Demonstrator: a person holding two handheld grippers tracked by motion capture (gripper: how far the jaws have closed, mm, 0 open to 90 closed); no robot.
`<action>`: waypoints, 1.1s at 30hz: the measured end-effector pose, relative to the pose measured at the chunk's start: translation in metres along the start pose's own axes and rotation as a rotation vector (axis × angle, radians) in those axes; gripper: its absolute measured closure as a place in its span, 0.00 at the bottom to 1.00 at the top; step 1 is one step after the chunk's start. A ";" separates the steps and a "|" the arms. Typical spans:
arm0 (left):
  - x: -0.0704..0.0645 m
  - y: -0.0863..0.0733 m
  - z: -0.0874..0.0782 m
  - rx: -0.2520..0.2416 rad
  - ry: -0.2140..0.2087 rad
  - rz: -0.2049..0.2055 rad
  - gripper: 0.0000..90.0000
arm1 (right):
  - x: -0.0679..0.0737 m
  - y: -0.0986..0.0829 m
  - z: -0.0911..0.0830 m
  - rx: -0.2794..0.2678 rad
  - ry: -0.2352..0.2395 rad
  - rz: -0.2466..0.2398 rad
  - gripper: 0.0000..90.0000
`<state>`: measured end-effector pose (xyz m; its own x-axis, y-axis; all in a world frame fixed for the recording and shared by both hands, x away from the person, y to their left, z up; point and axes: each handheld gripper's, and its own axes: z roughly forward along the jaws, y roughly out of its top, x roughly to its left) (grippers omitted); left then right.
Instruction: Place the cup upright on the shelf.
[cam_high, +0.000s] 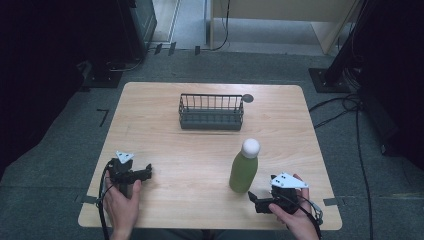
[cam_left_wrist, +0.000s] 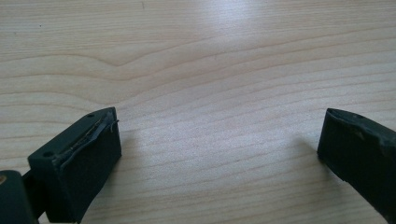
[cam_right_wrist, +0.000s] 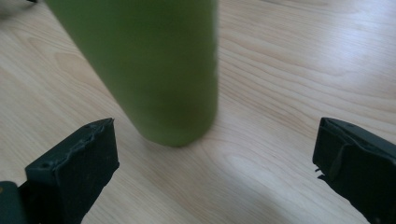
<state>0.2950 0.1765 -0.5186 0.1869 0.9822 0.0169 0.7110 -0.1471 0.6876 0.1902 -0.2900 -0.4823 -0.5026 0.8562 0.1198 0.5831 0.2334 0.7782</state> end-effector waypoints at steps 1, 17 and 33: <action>0.000 0.000 0.000 0.000 0.000 0.000 0.00 | 0.002 0.001 0.001 -0.001 0.007 0.000 0.00; 0.000 0.000 0.000 0.000 0.000 0.000 0.00 | 0.024 0.032 0.014 -0.074 -0.019 0.022 0.06; 0.000 0.000 0.000 0.000 0.000 0.000 0.00 | 0.035 0.047 0.009 -0.121 -0.015 0.001 0.20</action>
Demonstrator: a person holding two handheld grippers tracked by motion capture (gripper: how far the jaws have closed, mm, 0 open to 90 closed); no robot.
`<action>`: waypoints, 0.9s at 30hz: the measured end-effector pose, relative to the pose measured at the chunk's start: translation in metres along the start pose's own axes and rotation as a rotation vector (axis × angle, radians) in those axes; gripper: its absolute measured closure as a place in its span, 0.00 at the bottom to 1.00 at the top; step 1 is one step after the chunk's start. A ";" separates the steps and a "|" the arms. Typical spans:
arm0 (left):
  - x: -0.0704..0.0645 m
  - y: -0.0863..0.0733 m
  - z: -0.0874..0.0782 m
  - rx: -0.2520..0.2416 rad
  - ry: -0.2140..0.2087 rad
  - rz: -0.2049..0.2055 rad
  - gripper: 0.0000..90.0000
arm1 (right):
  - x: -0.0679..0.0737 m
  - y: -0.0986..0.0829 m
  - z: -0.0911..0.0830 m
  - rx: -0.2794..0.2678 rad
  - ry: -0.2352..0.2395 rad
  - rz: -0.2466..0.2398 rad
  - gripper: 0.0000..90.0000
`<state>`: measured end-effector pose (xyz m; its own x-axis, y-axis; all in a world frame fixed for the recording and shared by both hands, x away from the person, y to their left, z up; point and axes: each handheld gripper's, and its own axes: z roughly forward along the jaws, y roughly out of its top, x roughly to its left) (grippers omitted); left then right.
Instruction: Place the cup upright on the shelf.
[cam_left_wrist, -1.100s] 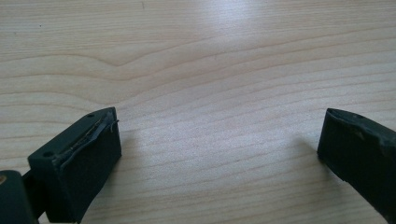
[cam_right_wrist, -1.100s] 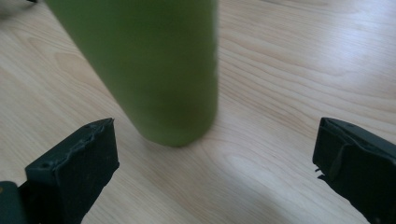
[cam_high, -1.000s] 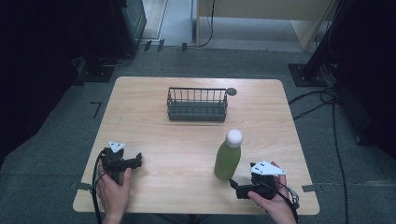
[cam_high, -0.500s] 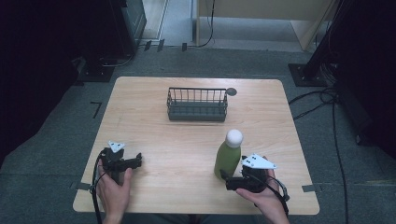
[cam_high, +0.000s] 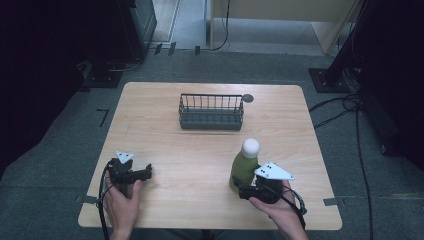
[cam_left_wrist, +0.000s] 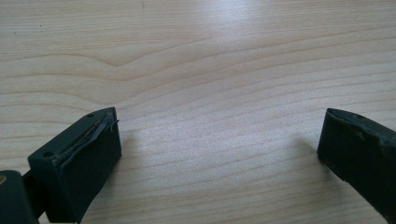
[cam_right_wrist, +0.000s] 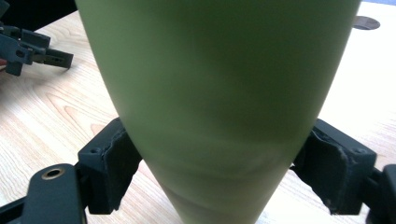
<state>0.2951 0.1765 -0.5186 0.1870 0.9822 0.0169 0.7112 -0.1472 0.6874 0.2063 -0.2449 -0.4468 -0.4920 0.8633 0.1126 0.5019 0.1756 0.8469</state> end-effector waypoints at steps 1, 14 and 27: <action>0.000 0.000 0.000 0.000 0.000 0.000 0.00 | 0.000 0.001 0.000 -0.001 0.000 -0.002 0.20; 0.000 0.000 0.000 -0.002 0.000 -0.002 0.00 | 0.005 0.018 0.005 -0.042 -0.030 0.007 0.20; 0.000 0.000 0.000 -0.001 0.000 -0.002 0.00 | 0.003 0.025 0.008 -0.030 -0.058 -0.008 0.22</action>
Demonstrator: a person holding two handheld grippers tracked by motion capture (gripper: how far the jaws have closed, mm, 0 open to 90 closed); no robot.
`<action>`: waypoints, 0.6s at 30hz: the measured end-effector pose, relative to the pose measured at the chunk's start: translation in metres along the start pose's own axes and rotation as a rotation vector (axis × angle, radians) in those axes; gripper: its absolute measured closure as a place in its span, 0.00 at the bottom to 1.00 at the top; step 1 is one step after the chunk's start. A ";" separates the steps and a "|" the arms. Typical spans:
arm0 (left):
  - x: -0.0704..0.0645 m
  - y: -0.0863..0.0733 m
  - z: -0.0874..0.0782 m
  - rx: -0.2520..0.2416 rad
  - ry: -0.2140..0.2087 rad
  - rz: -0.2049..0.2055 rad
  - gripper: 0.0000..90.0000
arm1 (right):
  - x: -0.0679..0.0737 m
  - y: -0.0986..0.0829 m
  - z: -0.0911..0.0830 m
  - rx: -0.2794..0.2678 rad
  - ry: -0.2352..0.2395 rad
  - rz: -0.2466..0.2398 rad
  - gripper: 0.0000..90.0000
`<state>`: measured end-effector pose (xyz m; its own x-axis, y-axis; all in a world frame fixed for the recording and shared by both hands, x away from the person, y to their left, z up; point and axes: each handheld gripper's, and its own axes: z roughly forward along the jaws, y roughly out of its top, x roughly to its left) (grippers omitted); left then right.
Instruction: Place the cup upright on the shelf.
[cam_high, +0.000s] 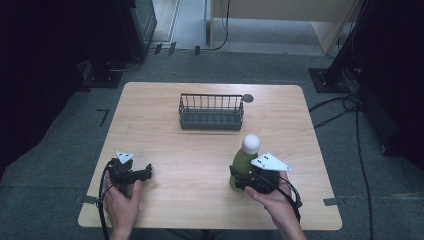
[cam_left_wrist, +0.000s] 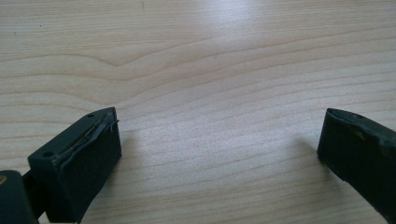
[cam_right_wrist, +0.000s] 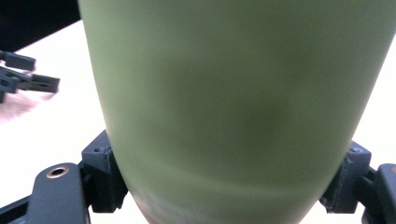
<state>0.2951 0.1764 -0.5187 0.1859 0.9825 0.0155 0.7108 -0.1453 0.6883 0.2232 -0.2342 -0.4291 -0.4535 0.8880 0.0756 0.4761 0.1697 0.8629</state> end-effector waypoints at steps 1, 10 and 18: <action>0.000 0.000 0.000 0.000 0.000 0.000 0.00 | 0.000 0.001 0.000 0.001 -0.010 -0.007 0.22; 0.000 0.000 0.000 0.001 0.000 0.000 0.00 | -0.004 0.018 0.004 -0.010 -0.003 -0.014 0.23; 0.000 0.000 0.000 0.000 0.000 -0.001 0.00 | -0.006 0.031 0.015 -0.005 0.002 -0.012 0.23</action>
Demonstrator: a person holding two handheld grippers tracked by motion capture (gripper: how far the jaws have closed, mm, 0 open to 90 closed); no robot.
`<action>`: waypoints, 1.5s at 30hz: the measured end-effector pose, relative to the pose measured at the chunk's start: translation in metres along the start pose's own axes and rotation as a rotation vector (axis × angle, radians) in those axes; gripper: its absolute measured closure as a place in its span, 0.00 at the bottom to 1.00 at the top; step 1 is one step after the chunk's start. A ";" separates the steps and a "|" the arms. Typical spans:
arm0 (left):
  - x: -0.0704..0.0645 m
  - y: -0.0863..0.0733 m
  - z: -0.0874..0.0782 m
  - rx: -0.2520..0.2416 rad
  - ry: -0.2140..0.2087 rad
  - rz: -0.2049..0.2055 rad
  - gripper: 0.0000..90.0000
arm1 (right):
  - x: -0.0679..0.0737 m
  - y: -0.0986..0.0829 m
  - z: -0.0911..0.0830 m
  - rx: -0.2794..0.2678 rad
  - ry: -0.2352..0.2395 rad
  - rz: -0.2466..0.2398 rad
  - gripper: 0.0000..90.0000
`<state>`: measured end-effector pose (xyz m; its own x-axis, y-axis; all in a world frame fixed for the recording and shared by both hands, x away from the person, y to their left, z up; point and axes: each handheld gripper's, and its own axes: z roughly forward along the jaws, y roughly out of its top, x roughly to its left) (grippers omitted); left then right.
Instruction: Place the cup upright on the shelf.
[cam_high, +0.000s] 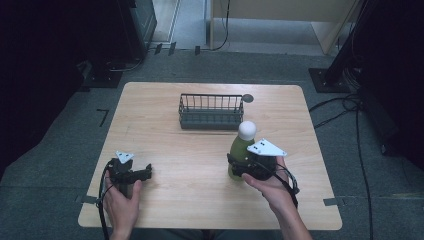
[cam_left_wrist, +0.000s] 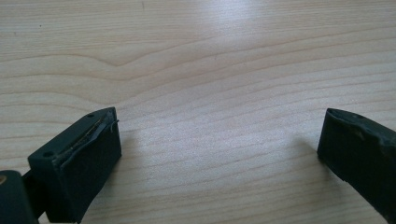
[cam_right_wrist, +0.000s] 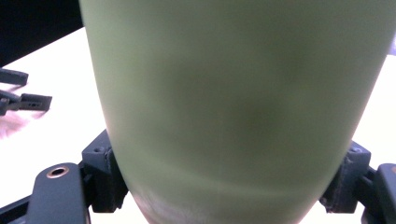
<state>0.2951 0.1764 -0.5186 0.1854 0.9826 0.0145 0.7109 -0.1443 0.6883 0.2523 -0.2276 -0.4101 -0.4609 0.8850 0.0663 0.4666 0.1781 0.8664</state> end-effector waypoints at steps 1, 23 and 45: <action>0.000 0.000 0.000 0.000 0.000 0.000 0.00 | -0.001 0.003 0.002 -0.003 -0.001 0.002 0.23; 0.000 0.000 0.000 0.000 0.000 0.001 0.00 | -0.021 0.067 0.030 -0.026 -0.028 0.018 0.23; 0.000 0.000 0.000 0.000 0.000 0.001 0.00 | -0.039 0.124 0.052 -0.048 -0.058 0.042 0.23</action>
<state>0.2951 0.1764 -0.5185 0.1857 0.9825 0.0155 0.7109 -0.1453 0.6881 0.3674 -0.2171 -0.3313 -0.3966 0.9149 0.0751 0.4473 0.1211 0.8861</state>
